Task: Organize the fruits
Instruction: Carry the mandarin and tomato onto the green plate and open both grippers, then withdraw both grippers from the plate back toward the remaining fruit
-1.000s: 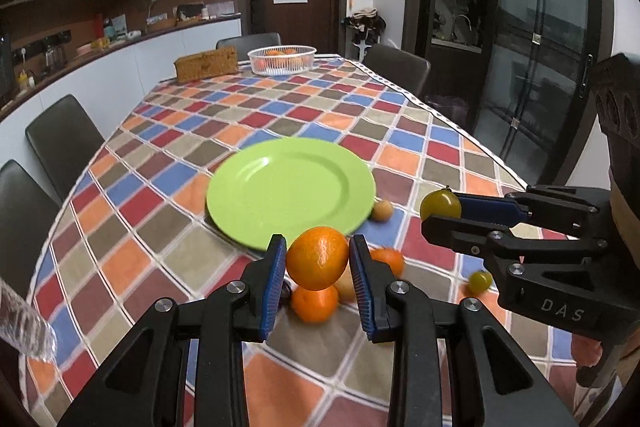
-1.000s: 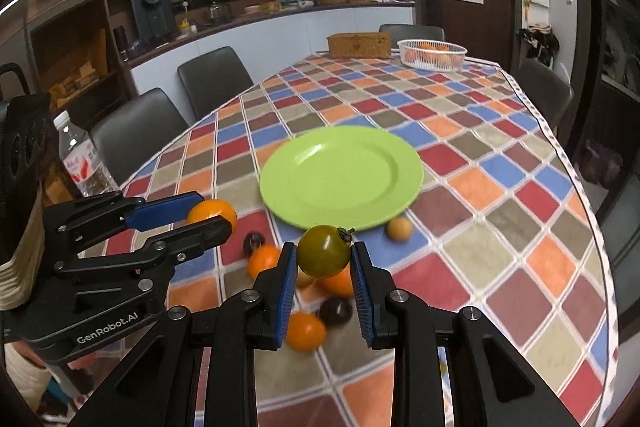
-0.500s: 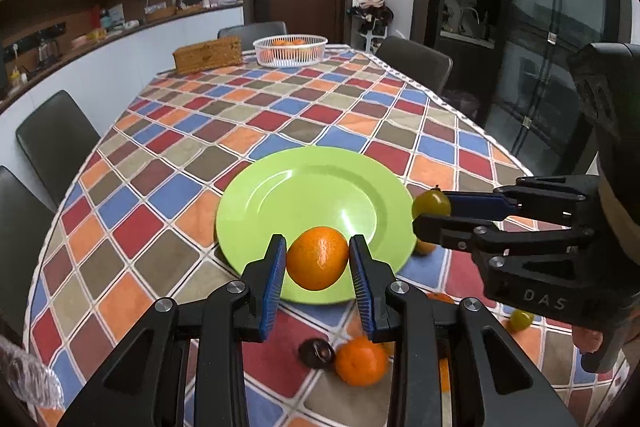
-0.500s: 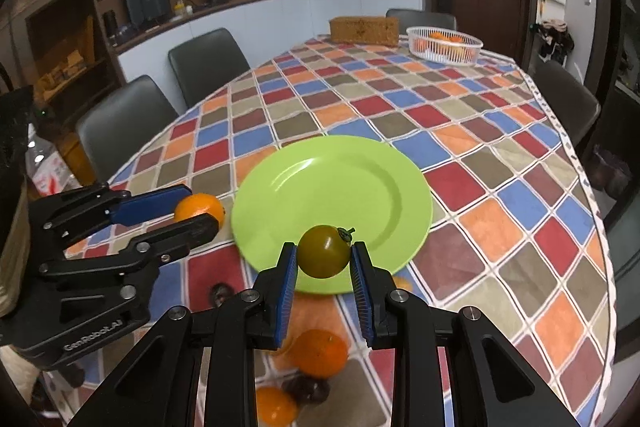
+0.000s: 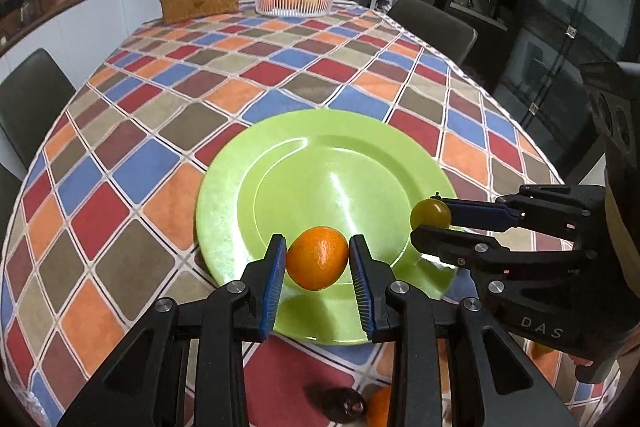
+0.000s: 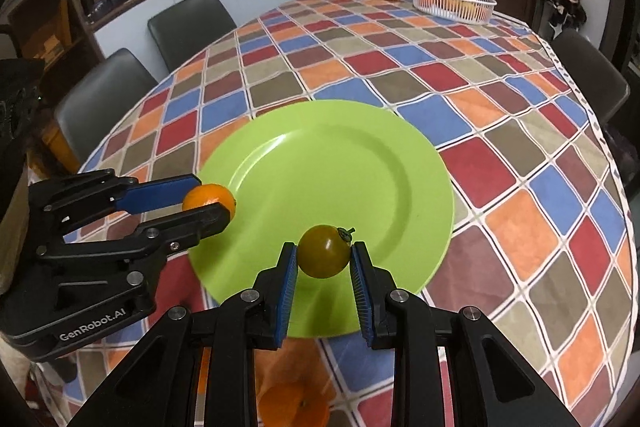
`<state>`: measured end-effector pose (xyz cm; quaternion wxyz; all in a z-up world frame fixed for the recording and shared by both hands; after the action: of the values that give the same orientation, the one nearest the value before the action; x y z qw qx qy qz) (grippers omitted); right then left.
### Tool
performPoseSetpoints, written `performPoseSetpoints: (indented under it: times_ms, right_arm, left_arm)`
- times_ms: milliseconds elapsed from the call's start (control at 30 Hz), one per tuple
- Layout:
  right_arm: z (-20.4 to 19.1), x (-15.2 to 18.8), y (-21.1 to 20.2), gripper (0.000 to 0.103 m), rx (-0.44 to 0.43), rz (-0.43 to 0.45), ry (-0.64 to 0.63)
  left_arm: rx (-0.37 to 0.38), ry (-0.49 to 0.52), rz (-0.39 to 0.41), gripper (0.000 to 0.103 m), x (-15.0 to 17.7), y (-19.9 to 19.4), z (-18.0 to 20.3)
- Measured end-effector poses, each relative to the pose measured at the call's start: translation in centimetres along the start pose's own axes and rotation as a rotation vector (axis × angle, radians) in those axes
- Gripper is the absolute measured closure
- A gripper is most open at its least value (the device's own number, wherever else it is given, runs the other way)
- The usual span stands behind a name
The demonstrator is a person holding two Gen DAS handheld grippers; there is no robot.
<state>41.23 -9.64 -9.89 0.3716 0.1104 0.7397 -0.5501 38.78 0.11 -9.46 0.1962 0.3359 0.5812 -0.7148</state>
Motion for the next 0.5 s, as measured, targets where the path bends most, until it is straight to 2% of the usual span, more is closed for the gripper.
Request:
performPoseSetpoints:
  times_ms: [167,267,500]
  right_arm:
    - [0.2,0.1,1.0,0.075,-0.009,-0.018,0.013]
    - [0.3,0.1,0.8,0.072,-0.003,-0.008,0.020]
    - [0.2,0.5,-2.0,0.070,0.020,0.046,0.023]
  left_arm:
    - [-0.012,0.002,-0.005,0.071,0.0,0.4,-0.2]
    - [-0.033,0.006,0.017,0.065,-0.1,-0.3,-0.4]
    - [-0.065,0.027,0.089,0.061,-0.5,-3.9,0.4]
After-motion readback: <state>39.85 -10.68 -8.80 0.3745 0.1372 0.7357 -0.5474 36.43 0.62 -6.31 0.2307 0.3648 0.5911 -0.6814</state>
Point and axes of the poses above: each gripper's, at about its wrist camera, not at the fingertips, and y roughly the way its jaws point, z to its right, x to its underside, the point moved 7 cm from there along y, roughly the way its jaws point, and after that the axes turned 7 degrees about z, right-handed, at the moved point
